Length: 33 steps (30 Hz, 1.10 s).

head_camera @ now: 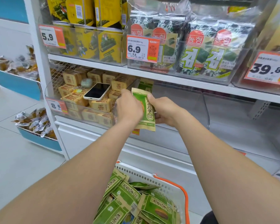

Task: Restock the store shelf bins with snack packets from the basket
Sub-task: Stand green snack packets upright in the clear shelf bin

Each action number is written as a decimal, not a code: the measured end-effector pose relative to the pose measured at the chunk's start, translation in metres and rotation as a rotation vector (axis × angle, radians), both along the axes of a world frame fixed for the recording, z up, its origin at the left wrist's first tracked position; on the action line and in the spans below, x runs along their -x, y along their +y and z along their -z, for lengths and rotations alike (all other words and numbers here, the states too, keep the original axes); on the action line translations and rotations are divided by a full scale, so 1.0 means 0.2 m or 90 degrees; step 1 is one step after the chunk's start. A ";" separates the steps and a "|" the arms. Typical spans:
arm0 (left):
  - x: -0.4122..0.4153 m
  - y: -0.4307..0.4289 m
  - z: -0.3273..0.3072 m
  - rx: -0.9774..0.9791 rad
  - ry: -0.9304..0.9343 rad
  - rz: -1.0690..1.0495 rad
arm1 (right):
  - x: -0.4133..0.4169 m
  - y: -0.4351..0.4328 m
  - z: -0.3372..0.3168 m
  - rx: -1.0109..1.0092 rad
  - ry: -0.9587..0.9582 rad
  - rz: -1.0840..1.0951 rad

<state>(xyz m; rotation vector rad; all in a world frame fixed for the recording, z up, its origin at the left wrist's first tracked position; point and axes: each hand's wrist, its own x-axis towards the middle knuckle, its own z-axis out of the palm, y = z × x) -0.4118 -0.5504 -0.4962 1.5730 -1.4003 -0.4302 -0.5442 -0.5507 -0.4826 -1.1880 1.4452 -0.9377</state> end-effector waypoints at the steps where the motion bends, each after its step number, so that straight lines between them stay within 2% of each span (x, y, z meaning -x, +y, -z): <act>1: 0.00 -0.01 0.00 0.005 0.013 -0.003 | 0.02 -0.01 0.00 -0.027 -0.026 -0.058; 3: -0.01 -0.05 -0.01 0.023 0.000 0.017 | 0.04 -0.04 0.01 -0.028 -0.060 -0.110; 5: -0.03 -0.09 0.01 0.066 -0.081 0.057 | 0.04 -0.12 0.05 0.004 -0.103 -0.011; 7: -0.06 -0.13 0.04 0.113 -0.222 0.075 | 0.04 -0.23 0.11 0.026 -0.127 0.131; 9: -0.08 -0.16 0.07 0.125 -0.393 0.059 | 0.04 -0.31 0.15 0.042 -0.057 0.224; 12: -0.13 -0.19 0.13 0.100 -0.541 0.085 | 0.03 -0.43 0.17 0.065 0.156 0.216; 15: -0.18 -0.22 0.20 0.042 -0.584 0.157 | -0.01 -0.55 0.17 0.082 0.290 0.198; 20: -0.20 -0.23 0.24 0.062 -0.668 0.167 | -0.08 -0.65 0.15 0.079 0.347 0.240; 23: -0.19 -0.23 0.24 0.053 -0.679 0.170 | -0.12 -0.71 0.19 0.099 0.394 0.244; 27: -0.18 -0.23 0.25 0.048 -0.656 0.149 | -0.13 -0.75 0.25 0.125 0.379 0.288; 33: -0.16 -0.24 0.26 0.056 -0.682 0.130 | -0.12 -0.77 0.28 0.132 0.365 0.330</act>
